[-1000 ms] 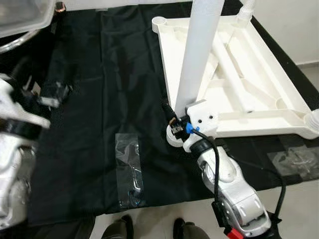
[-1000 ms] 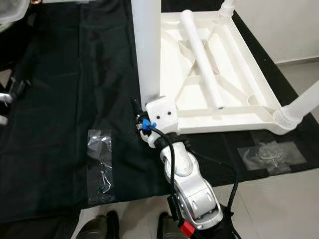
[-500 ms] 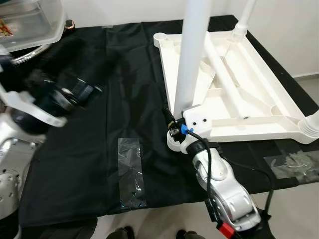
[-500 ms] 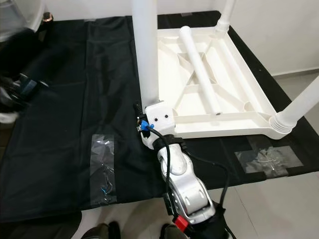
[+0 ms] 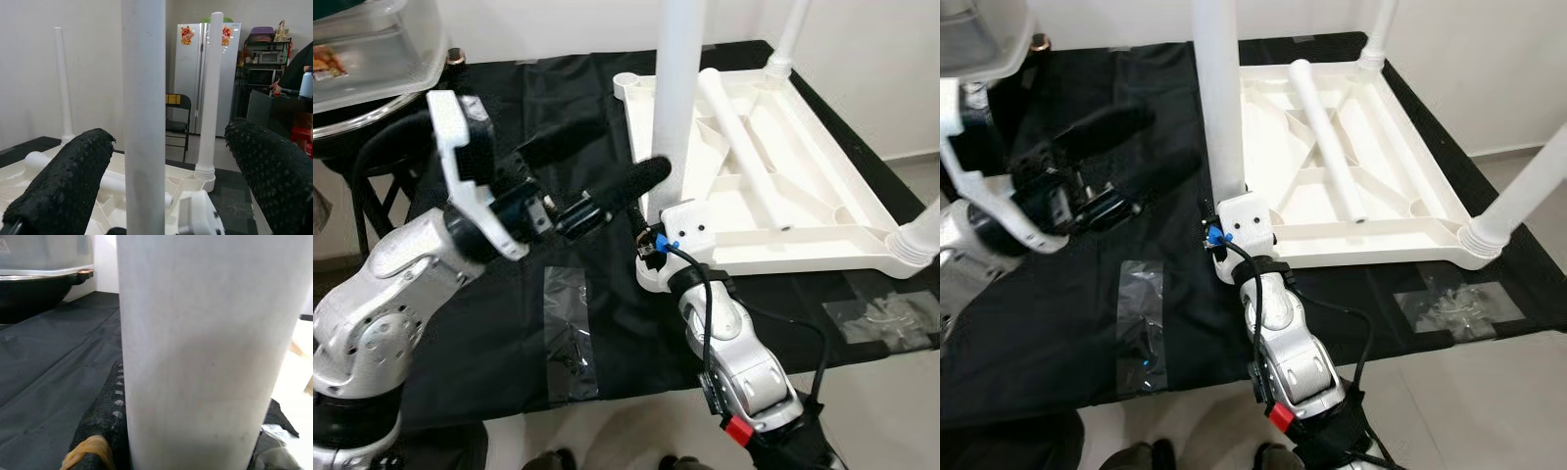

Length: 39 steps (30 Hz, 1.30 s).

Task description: Building children table

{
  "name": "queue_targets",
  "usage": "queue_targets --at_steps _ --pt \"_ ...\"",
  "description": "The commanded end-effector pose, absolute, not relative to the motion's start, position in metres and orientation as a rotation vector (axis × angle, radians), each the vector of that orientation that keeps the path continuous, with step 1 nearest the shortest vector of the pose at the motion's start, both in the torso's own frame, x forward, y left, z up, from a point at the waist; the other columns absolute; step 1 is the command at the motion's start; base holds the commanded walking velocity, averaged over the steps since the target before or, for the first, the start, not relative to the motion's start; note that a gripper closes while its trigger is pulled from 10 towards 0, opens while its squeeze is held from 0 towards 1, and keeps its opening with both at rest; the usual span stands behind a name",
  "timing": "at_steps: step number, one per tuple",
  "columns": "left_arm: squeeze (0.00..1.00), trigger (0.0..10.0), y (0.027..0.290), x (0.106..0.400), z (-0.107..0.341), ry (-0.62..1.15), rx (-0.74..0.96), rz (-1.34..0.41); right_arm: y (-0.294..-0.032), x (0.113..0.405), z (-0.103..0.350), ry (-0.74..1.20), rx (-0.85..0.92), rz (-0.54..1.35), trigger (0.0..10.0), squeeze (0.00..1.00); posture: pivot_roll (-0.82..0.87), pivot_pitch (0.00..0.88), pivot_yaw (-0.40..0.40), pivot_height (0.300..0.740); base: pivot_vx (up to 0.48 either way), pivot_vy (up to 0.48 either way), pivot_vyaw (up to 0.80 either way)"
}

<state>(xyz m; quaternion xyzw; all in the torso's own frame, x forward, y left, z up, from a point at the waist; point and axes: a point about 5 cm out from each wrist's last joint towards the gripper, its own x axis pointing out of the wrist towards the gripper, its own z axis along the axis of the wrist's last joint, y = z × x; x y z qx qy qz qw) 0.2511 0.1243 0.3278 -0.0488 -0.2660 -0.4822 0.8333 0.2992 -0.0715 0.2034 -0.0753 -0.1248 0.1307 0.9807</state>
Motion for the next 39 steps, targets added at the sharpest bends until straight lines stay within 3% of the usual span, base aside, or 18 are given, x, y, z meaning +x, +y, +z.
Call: queue_targets --at_steps 1,11,21,22,23,31,39 --pt "0.0 10.0 0.12 0.256 0.33 -0.553 -0.109 -1.008 -0.07 0.3 0.199 -0.256 -0.198 0.248 10.0 0.0 0.04 0.174 0.02 0.74 0.0 0.0 0.0" --pt "0.0 10.0 0.103 0.27 0.341 -0.547 -0.089 -0.973 -0.066 0.301 0.199 -0.264 -0.189 0.252 10.0 0.0 0.04 0.176 0.028 0.74 0.0 0.0 0.0" --pt "0.0 10.0 0.08 0.27 0.346 -0.511 -0.016 -1.101 -0.065 0.301 0.199 -0.267 -0.184 0.252 10.0 0.0 0.04 0.18 0.037 0.74 0.0 0.0 0.0" --pt "0.0 8.2 0.079 0.27 0.346 -0.506 -0.007 -1.117 -0.065 0.301 0.199 -0.267 -0.183 0.252 10.0 0.0 0.04 0.181 0.039 0.74 0.0 0.0 0.0" --pt "0.0 0.0 0.077 0.27 0.347 -0.502 0.012 -1.138 -0.065 0.301 0.199 -0.268 -0.182 0.252 10.0 0.0 0.04 0.179 0.04 0.74 0.0 0.0 0.0" --pt "0.0 0.0 0.06 0.289 0.356 -0.474 0.129 -1.154 -0.064 0.303 0.202 -0.277 -0.177 0.251 10.0 0.0 0.04 0.177 0.047 0.74 0.0 0.0 0.0" --pt "0.0 0.0 0.065 0.309 0.344 -0.424 0.23 -1.135 -0.064 0.304 0.205 -0.286 -0.163 0.267 10.0 0.0 0.04 0.175 0.05 0.74 0.0 0.0 0.0"
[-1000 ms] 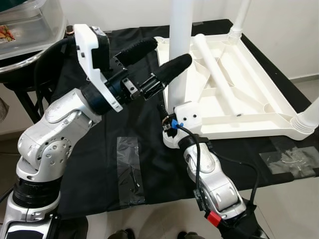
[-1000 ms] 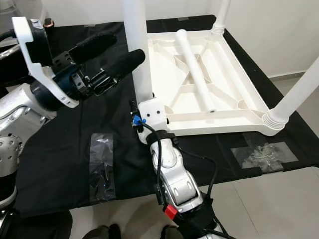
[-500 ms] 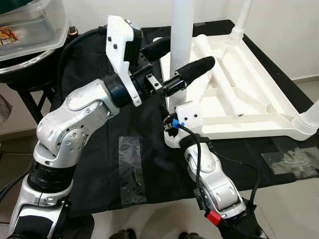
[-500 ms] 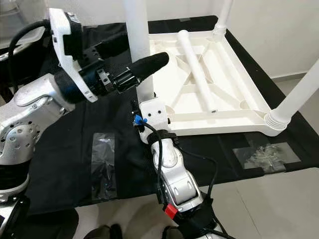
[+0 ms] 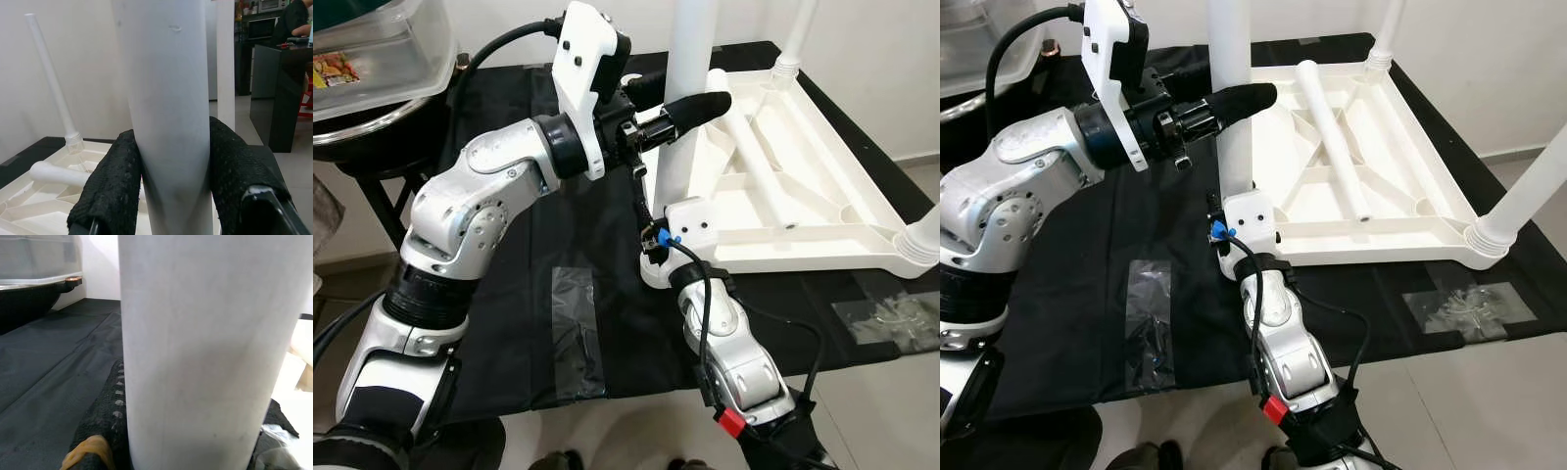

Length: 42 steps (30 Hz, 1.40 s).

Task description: Building children table

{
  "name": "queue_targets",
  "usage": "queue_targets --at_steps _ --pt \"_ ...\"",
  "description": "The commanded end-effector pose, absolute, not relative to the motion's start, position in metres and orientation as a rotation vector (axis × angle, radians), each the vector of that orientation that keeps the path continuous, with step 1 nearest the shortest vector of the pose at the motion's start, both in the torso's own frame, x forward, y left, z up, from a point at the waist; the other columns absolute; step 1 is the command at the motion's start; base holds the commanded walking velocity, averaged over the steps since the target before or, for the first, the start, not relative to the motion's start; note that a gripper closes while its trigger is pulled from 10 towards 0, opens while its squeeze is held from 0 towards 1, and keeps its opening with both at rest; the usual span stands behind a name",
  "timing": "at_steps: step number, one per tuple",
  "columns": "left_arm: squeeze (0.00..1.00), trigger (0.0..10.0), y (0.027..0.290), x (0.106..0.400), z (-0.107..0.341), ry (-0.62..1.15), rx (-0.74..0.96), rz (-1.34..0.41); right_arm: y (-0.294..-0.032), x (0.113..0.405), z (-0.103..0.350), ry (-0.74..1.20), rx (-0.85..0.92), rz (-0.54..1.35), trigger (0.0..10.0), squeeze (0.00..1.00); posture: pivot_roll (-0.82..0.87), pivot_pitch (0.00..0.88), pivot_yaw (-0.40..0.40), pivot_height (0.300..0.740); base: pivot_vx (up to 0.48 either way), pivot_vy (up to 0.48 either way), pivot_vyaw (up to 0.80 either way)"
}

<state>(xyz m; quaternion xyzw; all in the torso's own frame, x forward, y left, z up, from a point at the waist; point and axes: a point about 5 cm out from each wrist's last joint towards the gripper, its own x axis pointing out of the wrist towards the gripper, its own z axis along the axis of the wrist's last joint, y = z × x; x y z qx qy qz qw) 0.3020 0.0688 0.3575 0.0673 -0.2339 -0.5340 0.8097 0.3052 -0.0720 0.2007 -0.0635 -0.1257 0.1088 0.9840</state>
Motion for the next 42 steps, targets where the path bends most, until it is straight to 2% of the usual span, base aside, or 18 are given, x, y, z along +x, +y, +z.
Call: queue_targets --at_steps 1,2,3,10,12,13,14,18,19,20,21,23,24,28,36,40,41,42 --pt "0.0 0.0 0.065 0.309 0.344 -0.424 0.23 -1.135 -0.064 0.304 0.205 -0.286 -0.163 0.267 10.0 0.0 0.04 0.175 0.05 0.74 0.0 0.0 0.0" --pt "0.0 0.0 0.066 0.309 0.343 -0.421 0.239 -1.138 -0.065 0.304 0.207 -0.297 -0.161 0.28 10.0 0.0 0.04 0.175 0.05 0.74 0.0 0.0 0.0" --pt "0.0 0.0 0.065 0.309 0.342 -0.419 0.242 -1.14 -0.066 0.304 0.212 -0.317 -0.151 0.306 10.0 1.0 0.04 0.175 0.051 0.74 0.0 0.0 0.0" --pt "0.0 0.0 0.053 0.314 0.338 -0.412 0.252 -1.148 -0.071 0.302 0.24 -0.445 -0.079 0.508 10.0 1.0 0.04 0.176 0.053 0.74 0.0 0.0 0.0" --pt "0.0 0.0 0.045 0.315 0.337 -0.416 0.255 -1.158 -0.079 0.3 0.257 -0.485 -0.071 0.653 10.0 1.0 0.04 0.179 0.054 0.74 0.0 0.0 0.0" --pt "0.0 0.0 0.045 0.315 0.337 -0.416 0.255 -1.158 -0.079 0.3 0.257 -0.485 -0.071 0.653 10.0 1.0 0.04 0.179 0.054 0.74 0.0 0.0 0.0" --pt "0.0 0.0 0.04 0.314 0.336 -0.42 0.255 -1.165 -0.086 0.298 0.267 -0.498 -0.068 0.768 10.0 1.0 0.04 0.18 0.054 0.74 0.0 0.0 0.0" --pt "0.0 0.0 0.037 0.313 0.336 -0.423 0.254 -1.17 -0.09 0.297 0.275 -0.508 -0.08 0.848 10.0 1.0 0.04 0.18 0.055 0.74 0.0 0.0 0.0" --pt "0.0 0.0 0.033 0.31 0.336 -0.427 0.254 -1.176 -0.101 0.297 0.282 -0.497 -0.123 0.966 10.0 0.26 0.04 0.183 0.055 0.74 0.0 0.0 0.0" --pt "0.0 0.0 0.033 0.31 0.336 -0.427 0.254 -1.176 -0.101 0.297 0.282 -0.497 -0.123 0.966 10.0 0.26 0.04 0.183 0.055 0.74 0.0 0.0 0.0" --pt "0.0 0.0 0.03 0.308 0.337 -0.431 0.253 -1.18 -0.111 0.297 0.289 -0.491 -0.157 1.063 10.0 0.07 0.04 0.187 0.053 0.74 0.0 0.0 0.0" --pt "0.0 0.0 0.03 0.308 0.337 -0.431 0.253 -1.18 -0.111 0.297 0.289 -0.491 -0.157 1.063 10.0 0.07 0.04 0.187 0.053 0.74 0.0 0.0 0.0" --pt "0.0 0.0 0.025 0.302 0.339 -0.437 0.248 -1.188 -0.132 0.303 0.296 -0.442 -0.197 1.198 10.0 0.0 0.05 0.21 0.055 0.74 0.0 0.0 0.0" --pt "0.0 0.0 0.024 0.3 0.34 -0.439 0.246 -1.19 -0.138 0.306 0.297 -0.425 -0.201 1.222 10.0 0.0 0.05 0.214 0.056 0.74 0.0 0.0 0.0" --pt "0.0 0.0 0.027 0.286 0.348 -0.445 0.243 -1.201 -0.157 0.326 0.293 -0.36 -0.189 1.247 10.0 0.0 0.1 0.28 0.069 0.74 0.0 0.0 0.0" --pt "0.0 0.0 0.048 0.283 0.354 -0.447 0.256 -1.196 -0.159 0.329 0.292 -0.327 -0.172 1.309 10.0 0.0 0.12 0.306 0.071 0.74 0.0 0.0 0.0" --pt "0.0 0.0 0.068 0.283 0.358 -0.448 0.262 -1.189 -0.161 0.334 0.293 -0.309 -0.168 1.342 10.0 0.0 0.12 0.311 0.07 0.74 0.0 0.0 0.0" --pt "0.0 0.0 0.068 0.283 0.358 -0.448 0.262 -1.189 -0.161 0.334 0.293 -0.309 -0.168 1.342 10.0 0.0 0.12 0.311 0.07 0.74 0.0 0.0 0.0"
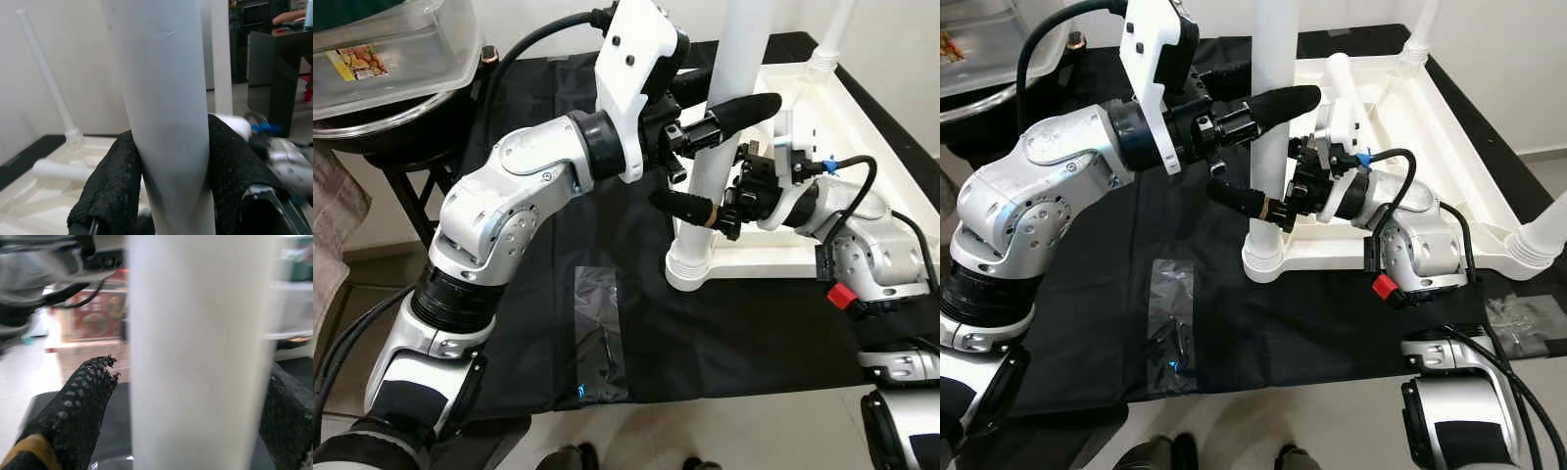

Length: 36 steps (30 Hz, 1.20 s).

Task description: Building children table

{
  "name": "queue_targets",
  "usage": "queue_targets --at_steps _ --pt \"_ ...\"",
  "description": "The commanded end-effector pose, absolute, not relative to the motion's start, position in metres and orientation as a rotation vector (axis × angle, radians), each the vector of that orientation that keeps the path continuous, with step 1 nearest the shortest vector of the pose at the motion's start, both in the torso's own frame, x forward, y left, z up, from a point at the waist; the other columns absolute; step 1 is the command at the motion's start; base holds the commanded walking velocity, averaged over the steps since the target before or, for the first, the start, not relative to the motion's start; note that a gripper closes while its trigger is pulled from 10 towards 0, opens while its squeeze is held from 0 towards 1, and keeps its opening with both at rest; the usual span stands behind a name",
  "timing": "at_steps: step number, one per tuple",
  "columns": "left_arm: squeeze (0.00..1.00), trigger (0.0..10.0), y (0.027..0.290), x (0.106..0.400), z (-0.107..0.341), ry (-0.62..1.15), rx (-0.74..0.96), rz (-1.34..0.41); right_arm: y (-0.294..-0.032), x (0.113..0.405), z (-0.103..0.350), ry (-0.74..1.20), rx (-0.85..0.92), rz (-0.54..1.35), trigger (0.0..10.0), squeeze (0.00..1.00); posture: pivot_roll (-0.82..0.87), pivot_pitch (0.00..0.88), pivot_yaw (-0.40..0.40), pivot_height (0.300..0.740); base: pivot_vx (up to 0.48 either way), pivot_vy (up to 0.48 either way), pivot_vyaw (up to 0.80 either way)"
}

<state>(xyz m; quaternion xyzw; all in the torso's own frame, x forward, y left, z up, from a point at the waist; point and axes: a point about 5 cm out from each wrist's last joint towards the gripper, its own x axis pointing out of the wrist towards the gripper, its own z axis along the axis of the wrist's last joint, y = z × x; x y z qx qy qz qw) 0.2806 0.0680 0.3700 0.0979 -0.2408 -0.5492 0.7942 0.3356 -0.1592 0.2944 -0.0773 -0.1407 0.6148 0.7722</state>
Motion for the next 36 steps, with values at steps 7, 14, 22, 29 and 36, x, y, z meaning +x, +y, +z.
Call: queue_targets --at_steps 7,14,22,29,36 --pt "0.0 0.0 0.111 0.277 0.371 -0.454 0.277 -1.179 -0.164 0.338 0.299 -0.281 -0.197 1.446 0.0 0.0 0.12 0.304 0.067 0.74 0.0 0.0 0.0" --pt "0.0 0.0 0.123 0.277 0.383 -0.456 0.275 -1.177 -0.166 0.338 0.303 -0.266 -0.233 1.487 0.0 0.0 0.11 0.288 0.063 0.74 0.0 0.0 0.0" --pt "0.0 0.0 0.112 0.279 0.389 -0.445 0.262 -1.198 -0.165 0.339 0.298 -0.252 -0.26 1.505 0.0 0.0 0.1 0.279 0.065 0.74 0.0 0.0 0.0" --pt "0.0 0.0 0.095 0.282 0.39 -0.441 0.256 -1.218 -0.161 0.334 0.3 -0.246 -0.264 1.563 10.0 1.0 0.1 0.278 0.07 0.74 0.0 0.0 0.0" --pt "0.0 0.0 0.095 0.281 0.387 -0.441 0.254 -1.223 -0.154 0.33 0.312 -0.304 -0.306 1.608 10.0 1.0 0.1 0.278 0.069 0.74 0.0 0.0 0.0"
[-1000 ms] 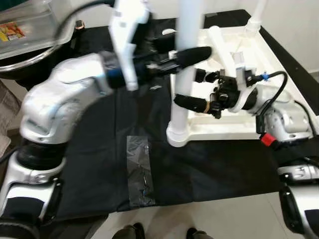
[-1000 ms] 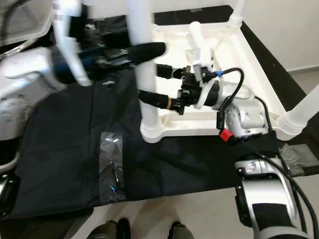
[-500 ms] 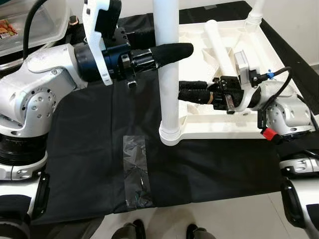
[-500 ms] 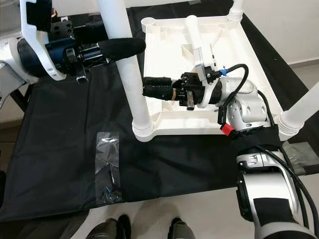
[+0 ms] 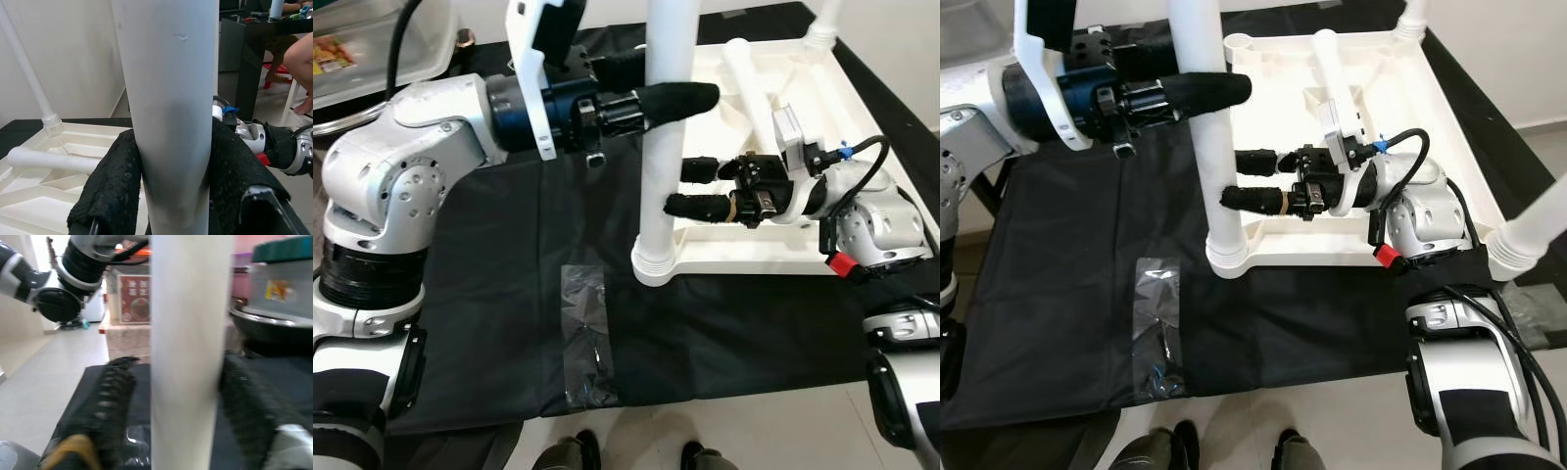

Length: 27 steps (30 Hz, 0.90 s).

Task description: Building children table

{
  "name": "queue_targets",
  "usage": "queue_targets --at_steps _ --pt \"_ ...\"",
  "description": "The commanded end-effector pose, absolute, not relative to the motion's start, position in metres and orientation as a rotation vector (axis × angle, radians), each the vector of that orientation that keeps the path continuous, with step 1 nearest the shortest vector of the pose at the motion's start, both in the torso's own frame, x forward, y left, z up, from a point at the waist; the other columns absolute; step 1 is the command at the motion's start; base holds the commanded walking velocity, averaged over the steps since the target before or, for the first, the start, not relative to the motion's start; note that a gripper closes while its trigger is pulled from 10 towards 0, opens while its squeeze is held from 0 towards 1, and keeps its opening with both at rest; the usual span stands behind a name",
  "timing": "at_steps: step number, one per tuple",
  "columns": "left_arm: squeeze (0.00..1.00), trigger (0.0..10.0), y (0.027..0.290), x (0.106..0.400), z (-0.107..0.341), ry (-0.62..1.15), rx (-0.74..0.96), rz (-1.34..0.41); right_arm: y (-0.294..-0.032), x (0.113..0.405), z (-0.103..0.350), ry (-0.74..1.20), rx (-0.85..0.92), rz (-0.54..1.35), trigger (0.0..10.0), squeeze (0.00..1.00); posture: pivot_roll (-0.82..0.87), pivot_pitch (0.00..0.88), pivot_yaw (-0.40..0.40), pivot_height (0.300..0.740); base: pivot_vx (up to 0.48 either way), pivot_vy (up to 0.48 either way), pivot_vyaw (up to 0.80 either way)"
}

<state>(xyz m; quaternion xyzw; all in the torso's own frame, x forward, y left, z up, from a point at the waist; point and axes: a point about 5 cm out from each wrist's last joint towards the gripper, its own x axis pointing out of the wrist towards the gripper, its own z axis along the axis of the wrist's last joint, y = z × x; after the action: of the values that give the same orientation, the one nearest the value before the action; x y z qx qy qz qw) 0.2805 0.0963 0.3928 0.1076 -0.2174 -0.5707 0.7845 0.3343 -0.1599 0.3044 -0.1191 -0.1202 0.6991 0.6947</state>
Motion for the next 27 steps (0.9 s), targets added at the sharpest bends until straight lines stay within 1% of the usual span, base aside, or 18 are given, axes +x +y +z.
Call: queue_targets --at_steps 1,3,5,6,7,8,10,12,15,16,24,27 --pt "0.0 0.0 0.095 0.281 0.387 -0.441 0.254 -1.223 -0.154 0.33 0.312 -0.304 -0.306 1.608 10.0 1.0 0.1 0.278 0.069 0.74 0.0 0.0 0.0" --pt "0.0 0.0 0.098 0.28 0.383 -0.441 0.252 -1.225 -0.144 0.333 0.315 -0.343 -0.339 1.6 10.0 1.0 0.09 0.278 0.069 0.74 0.0 0.0 0.0" --pt "0.0 0.0 0.098 0.28 0.383 -0.441 0.252 -1.225 -0.144 0.333 0.315 -0.343 -0.339 1.6 10.0 1.0 0.09 0.278 0.069 0.74 0.0 0.0 0.0" --pt "0.0 0.0 0.098 0.28 0.382 -0.442 0.25 -1.228 -0.129 0.34 0.31 -0.356 -0.37 1.571 10.0 1.0 0.09 0.278 0.068 0.74 0.0 0.0 0.0" --pt "0.0 0.0 0.098 0.28 0.382 -0.442 0.25 -1.228 -0.129 0.34 0.31 -0.356 -0.37 1.571 10.0 1.0 0.09 0.278 0.068 0.74 0.0 0.0 0.0" --pt "0.0 0.0 0.094 0.281 0.381 -0.442 0.248 -1.23 -0.115 0.344 0.305 -0.348 -0.375 1.574 10.0 0.0 0.09 0.278 0.069 0.74 0.0 0.0 0.0" --pt "0.0 0.0 0.094 0.281 0.381 -0.442 0.248 -1.23 -0.115 0.344 0.305 -0.348 -0.375 1.574 10.0 0.0 0.09 0.278 0.069 0.74 0.0 0.0 0.0" --pt "0.0 0.0 0.089 0.282 0.381 -0.44 0.247 -1.233 -0.107 0.347 0.305 -0.352 -0.366 1.574 10.0 0.0 0.1 0.278 0.069 0.74 0.0 0.0 0.0" --pt "0.0 0.0 0.088 0.282 0.381 -0.44 0.248 -1.234 -0.104 0.348 0.305 -0.357 -0.364 1.572 10.0 0.0 0.1 0.277 0.068 0.74 0.0 0.0 0.0" --pt "0.0 0.0 0.087 0.282 0.382 -0.441 0.247 -1.235 -0.104 0.349 0.306 -0.36 -0.352 1.577 0.0 0.0 0.1 0.277 0.067 0.74 0.0 0.0 0.0" --pt "0.0 0.0 0.094 0.279 0.379 -0.447 0.253 -1.238 -0.109 0.348 0.307 -0.353 -0.333 1.605 0.0 0.0 0.1 0.276 0.067 0.74 0.0 0.0 0.0" --pt "0.0 0.0 0.092 0.281 0.379 -0.457 0.253 -1.236 -0.11 0.346 0.306 -0.36 -0.319 1.607 0.0 0.0 0.09 0.269 0.071 0.74 0.0 0.0 0.0"
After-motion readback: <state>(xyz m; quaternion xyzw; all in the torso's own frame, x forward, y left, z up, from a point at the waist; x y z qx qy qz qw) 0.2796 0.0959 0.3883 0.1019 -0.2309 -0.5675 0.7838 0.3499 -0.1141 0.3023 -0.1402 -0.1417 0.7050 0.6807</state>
